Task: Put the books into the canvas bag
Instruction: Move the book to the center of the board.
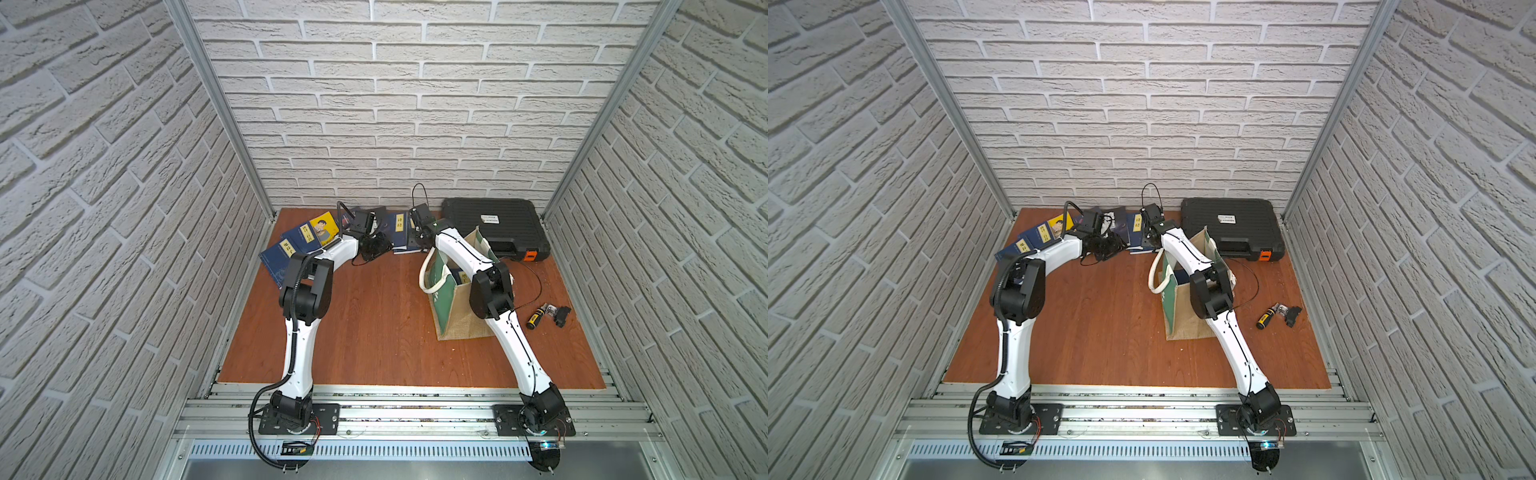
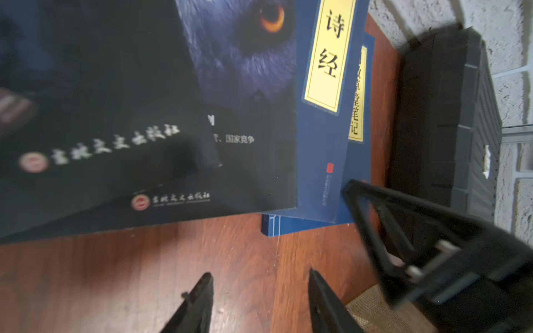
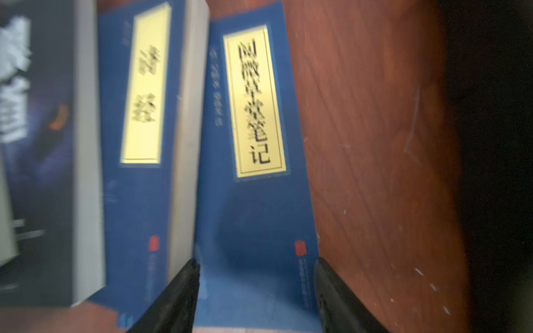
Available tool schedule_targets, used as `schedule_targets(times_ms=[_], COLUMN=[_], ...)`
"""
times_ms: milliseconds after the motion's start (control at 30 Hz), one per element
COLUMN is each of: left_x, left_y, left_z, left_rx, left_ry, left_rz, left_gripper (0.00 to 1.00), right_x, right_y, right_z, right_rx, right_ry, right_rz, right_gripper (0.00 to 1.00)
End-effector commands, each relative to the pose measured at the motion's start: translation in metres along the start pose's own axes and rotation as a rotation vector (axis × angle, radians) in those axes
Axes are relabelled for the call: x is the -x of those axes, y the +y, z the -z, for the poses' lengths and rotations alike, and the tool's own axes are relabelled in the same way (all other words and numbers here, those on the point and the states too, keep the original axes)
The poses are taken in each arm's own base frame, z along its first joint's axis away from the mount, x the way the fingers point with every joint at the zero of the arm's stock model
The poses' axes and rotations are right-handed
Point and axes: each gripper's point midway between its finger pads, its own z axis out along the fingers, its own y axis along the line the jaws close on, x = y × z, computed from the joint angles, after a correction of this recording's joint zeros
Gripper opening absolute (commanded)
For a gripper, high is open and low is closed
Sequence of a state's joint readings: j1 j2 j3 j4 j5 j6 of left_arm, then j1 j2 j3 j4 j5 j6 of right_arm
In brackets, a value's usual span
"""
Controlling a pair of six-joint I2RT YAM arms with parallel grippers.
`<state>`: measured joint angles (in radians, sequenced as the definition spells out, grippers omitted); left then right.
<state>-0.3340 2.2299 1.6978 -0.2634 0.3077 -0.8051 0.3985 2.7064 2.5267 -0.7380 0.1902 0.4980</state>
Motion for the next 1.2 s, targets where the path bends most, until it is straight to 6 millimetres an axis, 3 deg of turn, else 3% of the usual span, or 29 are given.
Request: schedule_targets(times_ms=[0,233,367,533,633,800,933,1067,1167], left_x=[0.028,0.066,0.096,0.121,0.122,0.089,0.044,-0.004,-0.032], left_y=[-0.018,0.0,0.032,0.078,0.097,0.109,0.113,0.116,0.119], left_z=[0.003,0.026,0.034,0.022,0.006,-0.016,-0.026,-0.026,-0.018], left_rx=[-0.019,0.112,0.233,0.318,0.341,0.358,0.37,0.378,0.371], left_ry=[-0.102,-0.15,-0.167,-0.13,-0.075,0.048,0.16,0.245,0.266], left_rz=[-0.082,-0.195,-0.222,-0.21,-0.227,-0.249,-0.251,-0.242,-0.223], left_gripper=[0.54,0.54,0.56,0.57,0.57,0.57,0.57,0.57,0.51], right_x=[-0.016,-0.027,-0.034,-0.043,-0.051,-0.066,-0.082,-0.1,-0.119], right_y=[0.004,0.028,0.028,0.025,0.024,0.031,0.045,0.058,0.06], right_z=[-0.022,-0.029,-0.034,-0.037,-0.039,-0.036,-0.028,-0.013,-0.002], right_rx=[0.063,0.187,0.194,0.181,0.181,0.195,0.209,0.212,0.198], right_ry=[0.051,0.099,0.115,0.144,0.169,0.211,0.238,0.264,0.306], right_rz=[-0.031,-0.112,-0.133,-0.123,-0.12,-0.091,-0.04,0.025,0.053], right_gripper=[0.64,0.64,0.63,0.6,0.52,0.38,0.26,0.2,0.19])
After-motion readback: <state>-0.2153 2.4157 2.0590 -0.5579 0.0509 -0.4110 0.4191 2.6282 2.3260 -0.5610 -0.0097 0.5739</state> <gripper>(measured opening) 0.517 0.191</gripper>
